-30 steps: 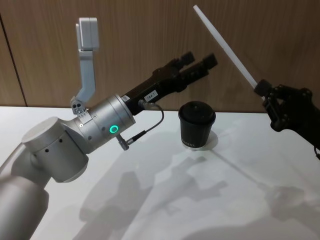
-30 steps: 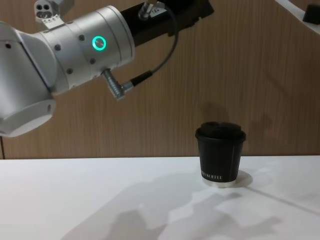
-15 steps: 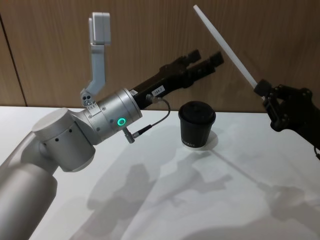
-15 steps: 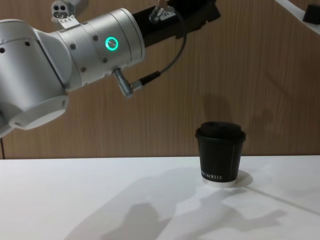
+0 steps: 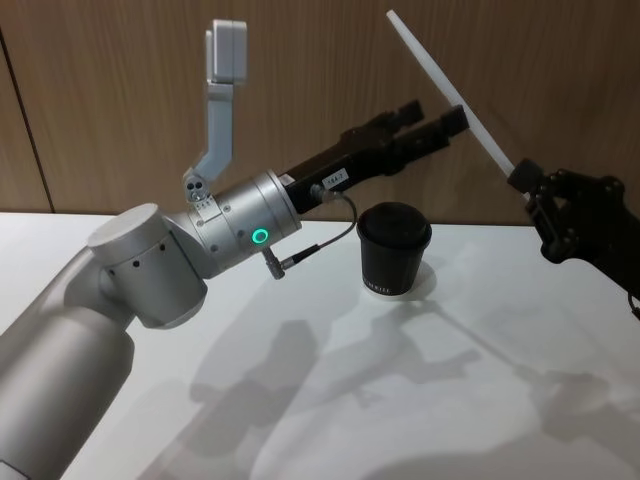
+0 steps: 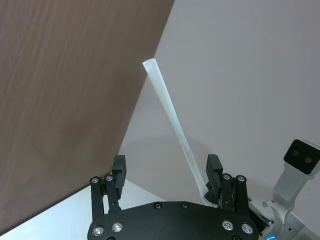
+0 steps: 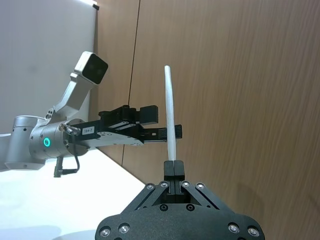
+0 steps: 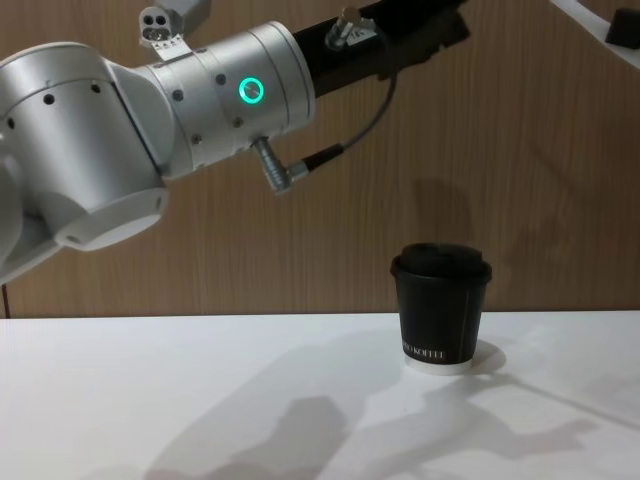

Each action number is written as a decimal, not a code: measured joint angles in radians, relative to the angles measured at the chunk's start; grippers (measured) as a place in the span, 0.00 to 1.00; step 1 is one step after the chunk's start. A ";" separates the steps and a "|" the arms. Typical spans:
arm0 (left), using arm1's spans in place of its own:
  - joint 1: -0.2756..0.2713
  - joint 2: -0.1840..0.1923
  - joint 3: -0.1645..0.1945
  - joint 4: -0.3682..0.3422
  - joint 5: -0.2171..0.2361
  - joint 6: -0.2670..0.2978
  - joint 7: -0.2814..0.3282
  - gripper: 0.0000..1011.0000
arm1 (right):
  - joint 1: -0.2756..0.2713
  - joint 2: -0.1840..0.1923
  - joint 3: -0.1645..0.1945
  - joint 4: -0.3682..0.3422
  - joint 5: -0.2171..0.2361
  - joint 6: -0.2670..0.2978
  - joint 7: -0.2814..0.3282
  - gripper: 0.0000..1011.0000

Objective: Pick up the straw with one hand, pass it to the other hand, and insert it into the cup.

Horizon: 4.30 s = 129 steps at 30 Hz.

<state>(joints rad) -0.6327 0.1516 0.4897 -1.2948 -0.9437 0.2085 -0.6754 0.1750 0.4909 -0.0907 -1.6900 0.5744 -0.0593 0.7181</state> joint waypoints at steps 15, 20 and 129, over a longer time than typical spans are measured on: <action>-0.037 -0.023 0.021 0.063 -0.019 -0.017 -0.042 0.99 | 0.000 0.000 0.000 0.000 0.000 0.000 0.000 0.00; -0.046 -0.030 0.026 0.080 -0.023 -0.024 -0.049 0.99 | 0.000 0.000 0.000 0.000 0.000 0.000 0.000 0.00; -0.125 0.156 0.156 -0.131 0.314 0.081 0.319 0.00 | 0.000 0.000 0.000 0.000 0.000 0.000 0.000 0.99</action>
<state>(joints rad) -0.7579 0.3072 0.6458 -1.4253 -0.6302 0.2897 -0.3567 0.1749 0.4908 -0.0906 -1.6900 0.5744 -0.0593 0.7181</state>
